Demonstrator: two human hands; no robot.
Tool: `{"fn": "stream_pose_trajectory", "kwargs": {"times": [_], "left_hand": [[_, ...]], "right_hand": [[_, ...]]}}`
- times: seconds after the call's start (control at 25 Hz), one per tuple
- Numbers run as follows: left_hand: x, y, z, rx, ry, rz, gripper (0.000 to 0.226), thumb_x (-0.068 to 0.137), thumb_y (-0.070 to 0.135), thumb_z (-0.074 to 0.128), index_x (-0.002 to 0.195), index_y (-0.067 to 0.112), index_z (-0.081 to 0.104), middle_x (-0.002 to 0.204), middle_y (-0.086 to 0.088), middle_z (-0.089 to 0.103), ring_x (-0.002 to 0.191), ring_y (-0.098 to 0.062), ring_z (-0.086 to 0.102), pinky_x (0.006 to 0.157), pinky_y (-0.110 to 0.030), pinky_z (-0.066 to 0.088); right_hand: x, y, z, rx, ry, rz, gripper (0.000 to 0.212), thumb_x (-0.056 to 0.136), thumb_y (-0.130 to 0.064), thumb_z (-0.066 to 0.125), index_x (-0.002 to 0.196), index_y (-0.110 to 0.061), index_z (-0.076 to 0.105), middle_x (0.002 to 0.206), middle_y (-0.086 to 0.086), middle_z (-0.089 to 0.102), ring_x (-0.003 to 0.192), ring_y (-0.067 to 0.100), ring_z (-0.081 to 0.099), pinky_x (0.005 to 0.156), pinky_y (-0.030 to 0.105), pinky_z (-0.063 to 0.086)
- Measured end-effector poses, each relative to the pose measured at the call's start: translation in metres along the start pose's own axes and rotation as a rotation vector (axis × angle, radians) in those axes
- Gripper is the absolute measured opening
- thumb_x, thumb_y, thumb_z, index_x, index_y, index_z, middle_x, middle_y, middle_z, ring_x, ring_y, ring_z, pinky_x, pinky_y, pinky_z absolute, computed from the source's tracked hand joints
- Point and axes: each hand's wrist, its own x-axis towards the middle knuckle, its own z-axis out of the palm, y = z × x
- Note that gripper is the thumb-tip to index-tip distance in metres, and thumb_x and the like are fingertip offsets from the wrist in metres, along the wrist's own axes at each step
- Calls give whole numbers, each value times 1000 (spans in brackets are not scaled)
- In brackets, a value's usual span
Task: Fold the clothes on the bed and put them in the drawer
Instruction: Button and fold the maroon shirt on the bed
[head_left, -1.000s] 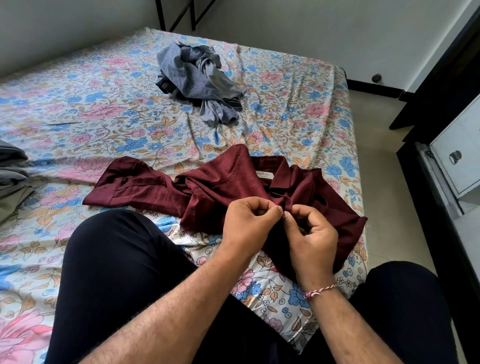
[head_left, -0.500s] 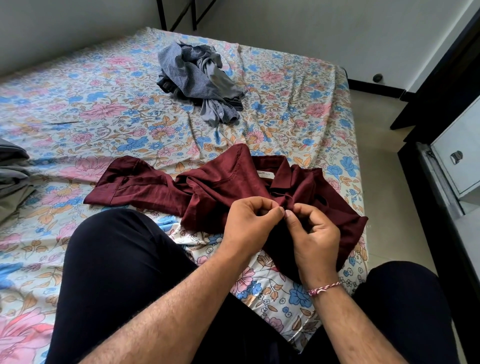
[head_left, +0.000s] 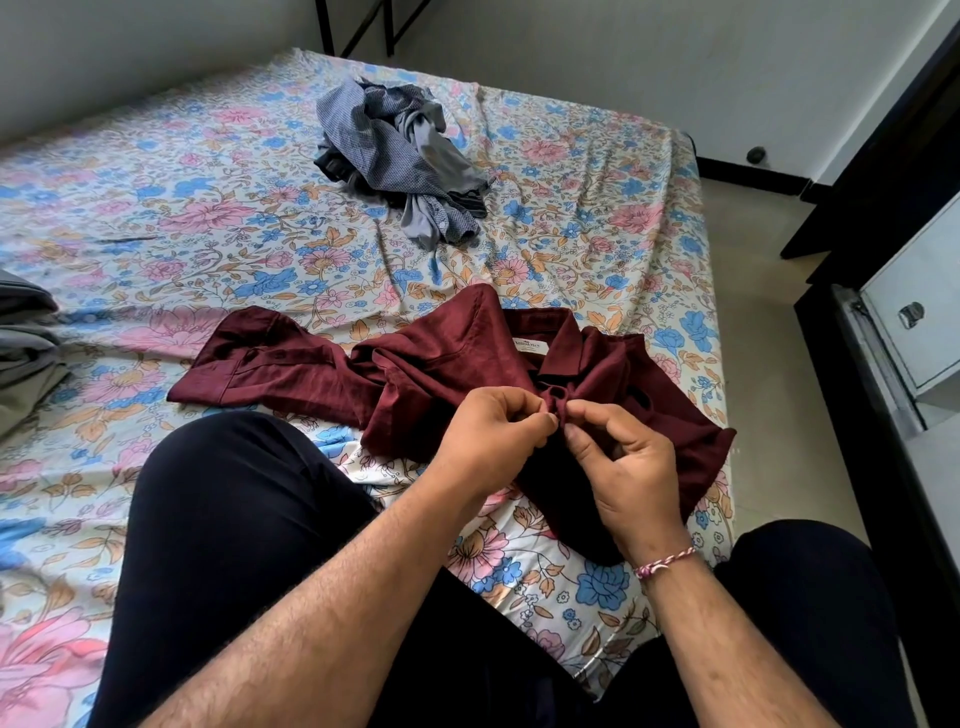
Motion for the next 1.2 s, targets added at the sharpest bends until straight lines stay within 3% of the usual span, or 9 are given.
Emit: {"fn": "stream_pose_trajectory", "kwargs": {"times": [0.12,0.24,0.44,0.56,0.64,0.84,1.0,1.2], "left_hand": [[5,-2,-6,58,-82,-16,15,95,10,70,81,4,70,66,-1,61,59,-12,49,51,-21,38],[8,-5,-9,-68,-151,-66,19,96,11,72,77,12,69,65,0,61,57,-8,51,53,-21,40],[3,-8,2,-291,-14,-128,16,93,9,75,78,12,73,60,3,55,52,-7,46,46,-19,43],[3,-9,5,-150,47,-70,13,95,8,71,83,7,76,60,2,61,54,-9,51,50,-22,45],[2,-10,9,-5,132,-23,17,92,10,68,79,13,78,60,3,66,54,-9,55,53,-25,47],[-2,-13,12,113,161,77,13,87,34,81,81,23,80,70,3,76,66,-18,73,61,-36,60],[2,-16,13,141,174,81,12,93,26,74,84,23,80,73,7,76,69,-9,72,70,-35,62],[0,-12,13,-64,158,-15,12,95,14,74,85,10,80,61,6,66,53,-4,55,51,-20,45]], "right_hand": [[5,5,-5,6,-104,2,30,89,2,74,109,-20,77,106,0,76,106,18,72,96,28,54],[8,8,-4,5,-122,-7,32,89,3,74,109,-22,76,106,0,75,105,19,71,96,28,54],[8,9,2,-107,-40,-2,31,90,1,75,107,-25,73,103,-4,74,101,16,71,93,31,57],[4,9,7,-256,36,-87,24,87,0,78,104,-17,75,97,-5,72,92,12,70,86,23,56],[-1,8,12,-314,101,-112,22,84,-1,80,101,-15,76,92,-6,70,85,9,68,80,19,55],[-5,10,19,-420,176,-203,18,83,-2,81,98,-10,76,92,-4,72,86,4,69,81,14,53],[-5,9,22,-407,221,-152,21,81,-1,83,99,-12,78,90,-5,72,82,6,69,77,16,55],[-2,7,18,-352,200,-112,25,80,1,83,98,-16,77,89,-8,72,80,7,70,75,18,57]]}}
